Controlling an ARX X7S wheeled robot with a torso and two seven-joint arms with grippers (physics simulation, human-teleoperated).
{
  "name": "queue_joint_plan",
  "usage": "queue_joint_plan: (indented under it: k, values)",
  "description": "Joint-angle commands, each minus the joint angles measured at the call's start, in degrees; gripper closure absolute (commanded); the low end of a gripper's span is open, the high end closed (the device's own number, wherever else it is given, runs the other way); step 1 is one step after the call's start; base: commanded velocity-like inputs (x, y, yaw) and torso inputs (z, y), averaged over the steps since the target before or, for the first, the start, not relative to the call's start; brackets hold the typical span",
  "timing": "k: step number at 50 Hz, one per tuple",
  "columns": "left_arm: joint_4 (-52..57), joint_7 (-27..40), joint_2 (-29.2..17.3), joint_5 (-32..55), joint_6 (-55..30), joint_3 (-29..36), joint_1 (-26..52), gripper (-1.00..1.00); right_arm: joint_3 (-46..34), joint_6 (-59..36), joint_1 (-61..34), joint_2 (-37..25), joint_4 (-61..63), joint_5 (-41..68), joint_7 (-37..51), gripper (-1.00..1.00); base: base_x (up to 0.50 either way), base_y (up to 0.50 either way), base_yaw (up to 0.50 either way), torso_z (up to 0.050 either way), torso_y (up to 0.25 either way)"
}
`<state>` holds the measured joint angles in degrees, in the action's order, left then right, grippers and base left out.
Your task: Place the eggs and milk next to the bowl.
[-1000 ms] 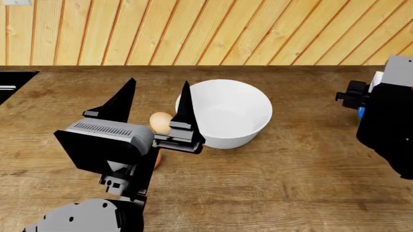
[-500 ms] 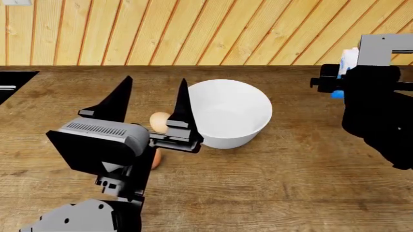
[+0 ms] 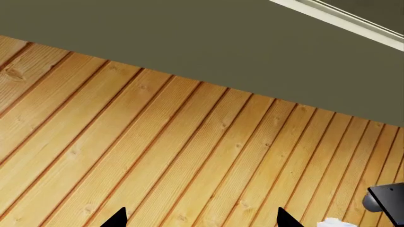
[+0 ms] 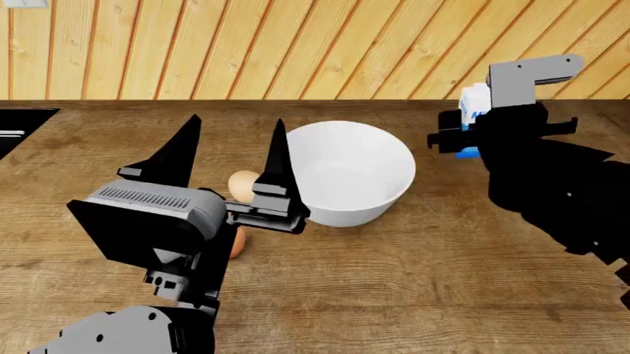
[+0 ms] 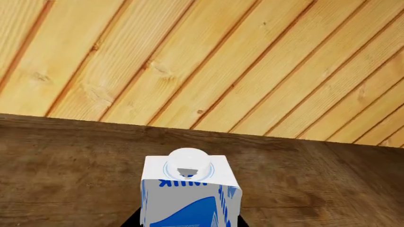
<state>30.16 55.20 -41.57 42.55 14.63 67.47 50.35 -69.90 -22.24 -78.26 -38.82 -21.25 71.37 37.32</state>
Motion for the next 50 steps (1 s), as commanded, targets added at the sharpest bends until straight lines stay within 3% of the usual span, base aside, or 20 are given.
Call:
queue_joint_plan:
  k: [1, 49, 50]
  values:
    - [0.03, -0.11, -0.01, -0.02, -0.07, -0.16, -0.10, -1.00, 0.20, -1.17, -0.02, 1.03, 0.18, -1.77, -2.21, 1.00, 0.00, 0.00, 0.00, 0.000, 0.000]
    - [-0.15, -0.77, 0.36, -0.34, -0.56, -0.43, -0.71, -1.00, 1.67, 1.17, 4.01, 2.44, -2.64, 0.26, -4.78, 1.00, 0.00, 0.00, 0.00, 0.000, 0.001]
    - [-0.15, -0.77, 0.38, -0.35, -0.59, -0.43, -0.72, -1.00, 1.68, 1.24, 4.00, 2.39, -2.62, 0.17, -4.73, -1.00, 0.00, 0.00, 0.00, 0.000, 0.010]
